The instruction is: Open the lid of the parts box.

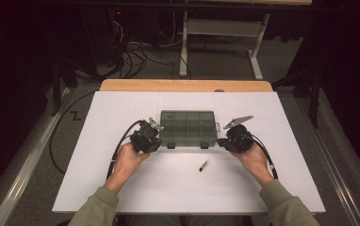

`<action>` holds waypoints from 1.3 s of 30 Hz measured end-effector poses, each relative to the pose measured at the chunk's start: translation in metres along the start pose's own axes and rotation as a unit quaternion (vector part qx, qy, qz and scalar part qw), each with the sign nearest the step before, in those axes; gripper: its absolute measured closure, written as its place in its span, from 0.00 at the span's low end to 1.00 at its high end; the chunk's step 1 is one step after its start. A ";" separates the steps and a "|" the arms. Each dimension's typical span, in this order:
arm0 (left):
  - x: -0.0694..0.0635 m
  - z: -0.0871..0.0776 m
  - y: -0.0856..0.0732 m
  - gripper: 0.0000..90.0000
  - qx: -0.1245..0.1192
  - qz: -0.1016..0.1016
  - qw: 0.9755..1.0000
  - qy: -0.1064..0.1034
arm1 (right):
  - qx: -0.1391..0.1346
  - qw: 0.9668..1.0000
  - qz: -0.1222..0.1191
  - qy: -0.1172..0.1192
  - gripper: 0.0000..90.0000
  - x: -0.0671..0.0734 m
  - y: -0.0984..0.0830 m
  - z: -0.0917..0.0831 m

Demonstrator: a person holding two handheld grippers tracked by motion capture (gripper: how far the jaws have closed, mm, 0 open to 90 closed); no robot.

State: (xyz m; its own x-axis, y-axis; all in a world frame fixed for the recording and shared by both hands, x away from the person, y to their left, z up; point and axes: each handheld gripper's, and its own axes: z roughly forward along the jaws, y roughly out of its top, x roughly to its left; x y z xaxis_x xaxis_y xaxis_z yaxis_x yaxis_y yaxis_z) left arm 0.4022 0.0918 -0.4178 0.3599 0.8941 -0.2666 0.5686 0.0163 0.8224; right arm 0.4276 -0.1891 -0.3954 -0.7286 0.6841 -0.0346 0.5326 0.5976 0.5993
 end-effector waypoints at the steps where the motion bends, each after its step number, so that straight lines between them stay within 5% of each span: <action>1: 0.000 0.000 0.000 0.87 0.000 0.000 1.000 0.000 | 0.000 1.000 0.000 0.000 0.98 0.000 0.000 0.000; 13: -0.004 0.002 0.008 0.67 -0.045 0.005 0.999 0.016 | -0.036 0.999 0.009 0.004 0.96 0.001 0.003 -0.009; 25: -0.013 0.008 0.018 0.48 -0.090 0.043 0.995 0.020 | -0.064 0.998 0.018 0.006 0.94 -0.003 0.010 -0.019; 39: -0.009 0.003 0.037 0.46 -0.120 0.002 0.993 0.013 | -0.066 0.996 0.059 0.009 0.87 -0.014 0.009 -0.019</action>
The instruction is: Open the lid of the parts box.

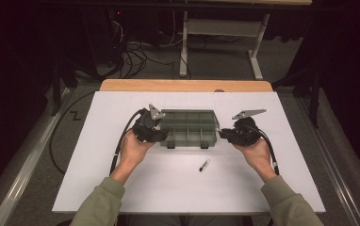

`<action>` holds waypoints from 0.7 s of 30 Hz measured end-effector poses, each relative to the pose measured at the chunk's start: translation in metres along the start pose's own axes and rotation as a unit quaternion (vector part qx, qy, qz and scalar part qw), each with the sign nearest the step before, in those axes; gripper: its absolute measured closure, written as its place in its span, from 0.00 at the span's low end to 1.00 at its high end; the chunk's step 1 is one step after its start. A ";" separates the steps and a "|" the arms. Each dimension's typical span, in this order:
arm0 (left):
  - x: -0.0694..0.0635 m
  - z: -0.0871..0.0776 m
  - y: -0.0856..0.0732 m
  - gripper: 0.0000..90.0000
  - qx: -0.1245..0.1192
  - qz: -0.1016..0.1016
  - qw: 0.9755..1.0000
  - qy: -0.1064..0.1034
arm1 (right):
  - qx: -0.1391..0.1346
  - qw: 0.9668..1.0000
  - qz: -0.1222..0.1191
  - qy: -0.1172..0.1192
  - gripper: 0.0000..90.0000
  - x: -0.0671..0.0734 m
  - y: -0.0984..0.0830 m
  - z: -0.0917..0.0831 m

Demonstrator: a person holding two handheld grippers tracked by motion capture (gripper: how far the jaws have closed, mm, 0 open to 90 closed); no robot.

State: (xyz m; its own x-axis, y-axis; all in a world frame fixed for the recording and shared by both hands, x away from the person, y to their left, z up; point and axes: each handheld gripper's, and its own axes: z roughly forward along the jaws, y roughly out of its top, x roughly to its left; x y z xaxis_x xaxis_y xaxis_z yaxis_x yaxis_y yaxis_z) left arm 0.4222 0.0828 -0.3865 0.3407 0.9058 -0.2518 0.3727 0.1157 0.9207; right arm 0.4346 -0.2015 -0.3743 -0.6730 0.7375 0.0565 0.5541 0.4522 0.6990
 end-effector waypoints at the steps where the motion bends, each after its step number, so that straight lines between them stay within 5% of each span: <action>1: 0.000 0.000 0.002 0.46 -0.003 -0.006 1.000 0.000 | 0.004 1.000 0.010 0.002 0.86 -0.001 0.000 0.003; 12: 0.003 -0.001 0.013 0.46 -0.020 -0.029 0.999 -0.006 | -0.001 0.999 0.031 -0.010 0.84 -0.004 0.009 0.007; 21: 0.006 -0.001 0.021 0.47 -0.029 -0.053 0.998 -0.012 | 0.021 0.998 0.047 -0.019 0.83 -0.007 0.020 0.018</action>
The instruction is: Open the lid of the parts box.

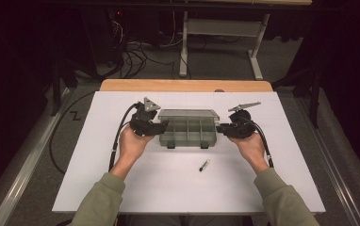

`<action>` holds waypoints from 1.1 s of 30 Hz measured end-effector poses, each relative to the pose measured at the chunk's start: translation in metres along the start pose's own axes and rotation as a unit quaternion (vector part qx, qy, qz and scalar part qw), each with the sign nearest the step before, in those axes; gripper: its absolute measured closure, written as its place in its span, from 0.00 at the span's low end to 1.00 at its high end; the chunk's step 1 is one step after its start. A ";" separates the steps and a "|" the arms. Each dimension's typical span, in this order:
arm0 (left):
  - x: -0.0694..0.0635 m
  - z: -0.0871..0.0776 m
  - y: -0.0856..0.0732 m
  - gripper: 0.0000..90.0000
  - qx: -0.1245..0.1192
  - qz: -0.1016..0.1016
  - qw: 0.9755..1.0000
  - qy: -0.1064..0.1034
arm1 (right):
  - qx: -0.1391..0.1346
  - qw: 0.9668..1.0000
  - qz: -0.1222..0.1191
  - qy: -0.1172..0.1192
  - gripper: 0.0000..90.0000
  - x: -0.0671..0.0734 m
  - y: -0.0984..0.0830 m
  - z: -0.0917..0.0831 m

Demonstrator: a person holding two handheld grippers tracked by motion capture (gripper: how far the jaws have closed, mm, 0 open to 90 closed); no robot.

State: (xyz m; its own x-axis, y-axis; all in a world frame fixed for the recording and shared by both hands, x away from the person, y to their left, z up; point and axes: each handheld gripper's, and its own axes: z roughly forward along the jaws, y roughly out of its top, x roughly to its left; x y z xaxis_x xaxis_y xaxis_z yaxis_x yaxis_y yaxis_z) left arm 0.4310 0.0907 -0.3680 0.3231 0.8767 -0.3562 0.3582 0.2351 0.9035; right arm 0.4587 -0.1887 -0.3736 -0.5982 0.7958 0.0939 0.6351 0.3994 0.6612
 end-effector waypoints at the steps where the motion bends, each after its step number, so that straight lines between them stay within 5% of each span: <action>1: 0.000 0.000 0.001 0.47 0.001 -0.001 1.000 0.000 | 0.007 1.000 0.002 -0.005 0.83 0.000 0.003 0.004; 19: -0.002 0.004 0.014 0.48 -0.015 -0.018 1.000 -0.007 | 0.050 0.998 0.017 -0.027 0.83 0.002 0.019 0.029; 33: 0.000 0.011 0.024 0.48 -0.024 -0.026 0.999 -0.001 | 0.079 0.996 0.001 -0.052 0.83 0.005 0.024 0.037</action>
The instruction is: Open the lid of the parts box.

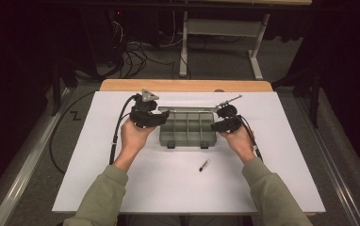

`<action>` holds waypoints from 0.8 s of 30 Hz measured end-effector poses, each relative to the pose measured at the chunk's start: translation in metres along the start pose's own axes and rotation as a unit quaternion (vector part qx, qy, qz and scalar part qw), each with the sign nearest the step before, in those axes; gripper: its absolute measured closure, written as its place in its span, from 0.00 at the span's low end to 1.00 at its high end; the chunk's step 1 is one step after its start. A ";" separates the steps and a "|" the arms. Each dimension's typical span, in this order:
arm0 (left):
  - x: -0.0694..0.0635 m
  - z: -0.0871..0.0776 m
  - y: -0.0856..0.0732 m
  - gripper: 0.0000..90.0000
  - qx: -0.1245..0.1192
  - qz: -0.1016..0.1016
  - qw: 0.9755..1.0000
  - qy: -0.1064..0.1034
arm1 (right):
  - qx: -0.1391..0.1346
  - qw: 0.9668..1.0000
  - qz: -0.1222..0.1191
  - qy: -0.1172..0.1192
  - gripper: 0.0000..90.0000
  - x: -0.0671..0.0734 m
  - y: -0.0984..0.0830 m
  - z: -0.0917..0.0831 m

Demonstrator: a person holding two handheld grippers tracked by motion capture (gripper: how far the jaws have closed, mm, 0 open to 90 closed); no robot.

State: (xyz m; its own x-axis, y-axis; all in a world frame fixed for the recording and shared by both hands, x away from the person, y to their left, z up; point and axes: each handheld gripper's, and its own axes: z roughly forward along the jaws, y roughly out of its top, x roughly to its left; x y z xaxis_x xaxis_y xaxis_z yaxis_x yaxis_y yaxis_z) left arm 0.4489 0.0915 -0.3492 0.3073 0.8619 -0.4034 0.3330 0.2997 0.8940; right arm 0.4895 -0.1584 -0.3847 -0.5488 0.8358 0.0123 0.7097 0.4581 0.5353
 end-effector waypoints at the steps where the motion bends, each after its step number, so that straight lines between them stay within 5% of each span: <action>1: 0.000 0.001 0.001 0.48 -0.002 -0.002 1.000 0.001 | 0.001 1.000 0.001 0.002 0.83 0.000 0.000 0.000; 24: 0.006 0.034 0.011 0.54 -0.012 -0.030 0.999 0.010 | 0.007 1.000 0.004 0.016 0.84 -0.005 0.001 0.000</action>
State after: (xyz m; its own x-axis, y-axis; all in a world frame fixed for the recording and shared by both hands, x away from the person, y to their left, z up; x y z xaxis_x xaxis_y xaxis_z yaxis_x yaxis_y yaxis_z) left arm 0.4842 0.0865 -0.3489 0.2696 0.8503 -0.4521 0.3290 0.3599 0.8731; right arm 0.4927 -0.1618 -0.3843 -0.5576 0.8290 0.0433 0.7192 0.4565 0.5238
